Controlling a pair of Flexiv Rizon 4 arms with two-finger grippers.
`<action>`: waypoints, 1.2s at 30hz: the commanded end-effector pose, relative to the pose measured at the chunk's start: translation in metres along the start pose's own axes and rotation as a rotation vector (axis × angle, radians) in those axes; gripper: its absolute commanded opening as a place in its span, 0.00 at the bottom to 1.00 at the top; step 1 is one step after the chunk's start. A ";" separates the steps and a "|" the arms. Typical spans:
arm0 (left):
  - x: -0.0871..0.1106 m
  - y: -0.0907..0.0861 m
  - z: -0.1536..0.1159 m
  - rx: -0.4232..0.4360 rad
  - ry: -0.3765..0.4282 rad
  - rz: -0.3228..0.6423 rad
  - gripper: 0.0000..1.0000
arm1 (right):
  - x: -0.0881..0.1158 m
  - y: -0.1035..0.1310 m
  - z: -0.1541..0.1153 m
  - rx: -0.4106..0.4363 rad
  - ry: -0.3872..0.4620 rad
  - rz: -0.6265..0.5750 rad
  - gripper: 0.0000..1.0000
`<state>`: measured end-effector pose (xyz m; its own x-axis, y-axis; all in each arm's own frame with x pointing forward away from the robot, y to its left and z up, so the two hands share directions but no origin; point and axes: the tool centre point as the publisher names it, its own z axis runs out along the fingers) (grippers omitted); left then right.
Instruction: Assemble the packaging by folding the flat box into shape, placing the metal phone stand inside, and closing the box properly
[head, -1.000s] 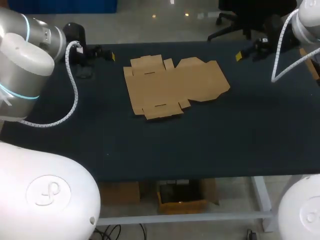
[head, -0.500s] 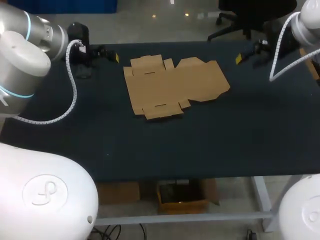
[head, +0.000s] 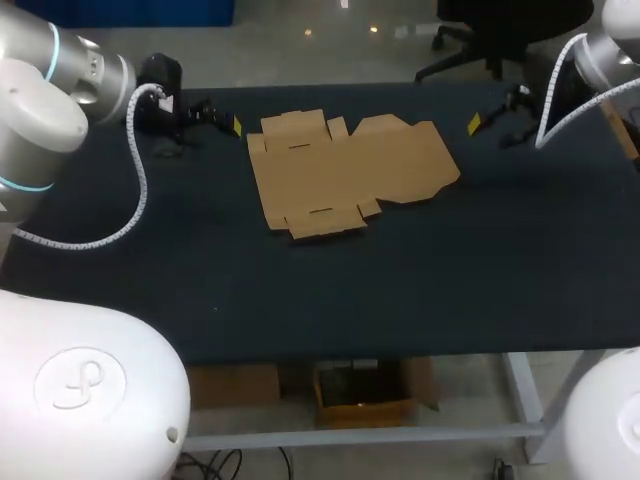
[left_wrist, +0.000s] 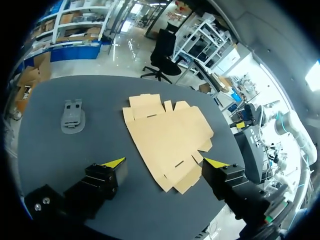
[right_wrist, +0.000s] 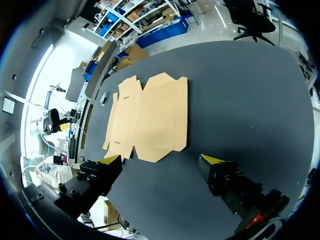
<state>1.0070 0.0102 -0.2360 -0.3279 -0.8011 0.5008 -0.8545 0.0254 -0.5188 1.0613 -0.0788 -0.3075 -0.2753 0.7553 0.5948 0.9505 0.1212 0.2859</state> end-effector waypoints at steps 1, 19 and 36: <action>-0.003 0.000 -0.008 -0.024 0.028 0.014 1.00 | -0.015 0.011 0.018 0.066 0.108 -0.011 1.00; 0.005 0.012 -0.010 -0.073 0.060 0.063 1.00 | -0.026 0.016 0.056 0.091 0.165 -0.011 1.00; 0.005 0.019 -0.014 -0.083 0.066 0.067 1.00 | -0.034 0.019 0.087 0.150 0.199 0.029 1.00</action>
<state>0.9855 0.0147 -0.2360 -0.4110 -0.7521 0.5152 -0.8577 0.1274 -0.4982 1.0939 -0.0455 -0.3824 -0.2577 0.6547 0.7106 0.9662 0.1716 0.1923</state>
